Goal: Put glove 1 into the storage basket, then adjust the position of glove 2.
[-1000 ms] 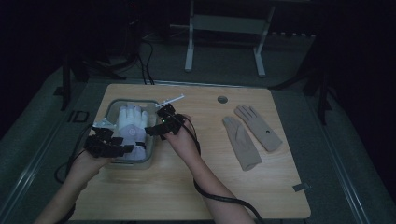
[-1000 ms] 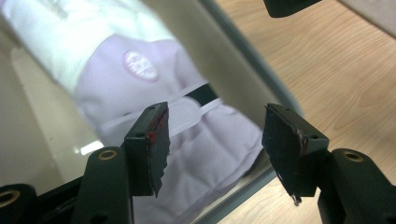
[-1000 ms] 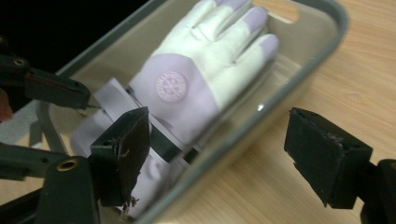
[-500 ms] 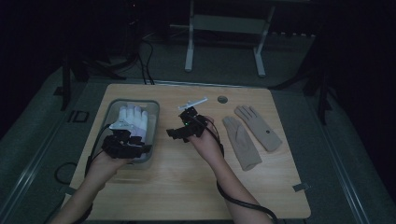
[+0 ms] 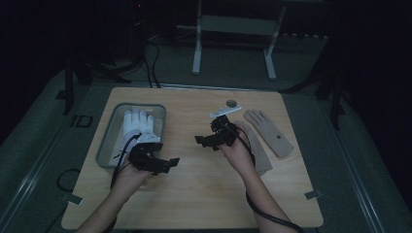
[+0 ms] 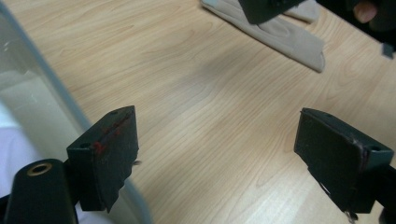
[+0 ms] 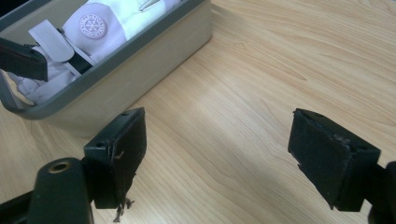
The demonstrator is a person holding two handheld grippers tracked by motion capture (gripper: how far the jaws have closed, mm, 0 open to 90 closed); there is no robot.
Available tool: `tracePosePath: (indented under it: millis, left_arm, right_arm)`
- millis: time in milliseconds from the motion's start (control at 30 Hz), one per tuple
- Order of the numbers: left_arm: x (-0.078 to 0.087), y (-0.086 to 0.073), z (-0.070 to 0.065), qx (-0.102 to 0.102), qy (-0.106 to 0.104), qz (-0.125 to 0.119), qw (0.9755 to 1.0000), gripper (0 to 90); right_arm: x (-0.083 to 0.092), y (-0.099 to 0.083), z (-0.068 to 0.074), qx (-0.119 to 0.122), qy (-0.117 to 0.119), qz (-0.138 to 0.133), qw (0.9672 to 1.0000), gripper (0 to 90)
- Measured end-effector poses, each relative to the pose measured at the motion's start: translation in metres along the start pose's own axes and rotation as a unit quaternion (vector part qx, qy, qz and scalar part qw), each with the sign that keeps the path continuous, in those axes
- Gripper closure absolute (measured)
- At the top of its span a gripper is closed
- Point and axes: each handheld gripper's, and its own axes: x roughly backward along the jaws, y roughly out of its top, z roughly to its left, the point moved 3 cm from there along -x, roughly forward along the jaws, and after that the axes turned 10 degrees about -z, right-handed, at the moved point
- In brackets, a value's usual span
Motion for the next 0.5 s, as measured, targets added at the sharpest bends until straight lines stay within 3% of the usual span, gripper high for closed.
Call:
tracePosePath:
  millis: [167,333,500]
  left_arm:
    - [-0.014,-0.005,-0.017,-0.022,-0.002,-0.002,0.9997,3.8]
    - [-0.025,-0.015,-0.027,-0.011,-0.024,-0.018,0.9995,1.9]
    - [-0.034,-0.031,-0.035,-0.027,-0.049,-0.022,0.9982,2.0]
  right_arm:
    - [0.012,-0.009,-0.011,0.0,0.002,-0.006,1.0,17.7]
    - [0.025,-0.019,-0.023,0.002,0.001,-0.011,0.9999,16.4]
    - [0.039,-0.031,-0.037,0.017,-0.004,-0.007,0.9998,14.9]
